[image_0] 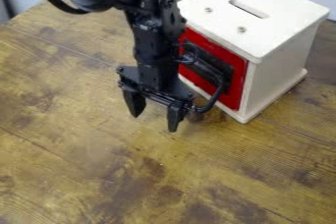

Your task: Close the drawer

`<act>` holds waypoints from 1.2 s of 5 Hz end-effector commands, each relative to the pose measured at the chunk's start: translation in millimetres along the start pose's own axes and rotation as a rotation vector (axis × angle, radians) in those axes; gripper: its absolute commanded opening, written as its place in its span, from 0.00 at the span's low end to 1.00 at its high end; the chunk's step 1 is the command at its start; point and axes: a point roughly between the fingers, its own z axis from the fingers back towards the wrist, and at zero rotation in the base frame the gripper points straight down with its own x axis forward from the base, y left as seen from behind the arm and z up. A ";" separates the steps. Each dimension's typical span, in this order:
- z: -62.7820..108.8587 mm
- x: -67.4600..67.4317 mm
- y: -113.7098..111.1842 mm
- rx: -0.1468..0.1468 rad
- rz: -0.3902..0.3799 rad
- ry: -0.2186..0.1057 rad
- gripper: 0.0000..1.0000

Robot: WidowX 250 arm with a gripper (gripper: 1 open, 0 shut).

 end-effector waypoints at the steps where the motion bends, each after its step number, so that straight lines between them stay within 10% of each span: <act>1: 26.0 11.4 -8.8 -0.003 -0.030 -0.086 1.00; 6: 40.1 12.9 5.8 -0.003 -0.004 -0.095 1.00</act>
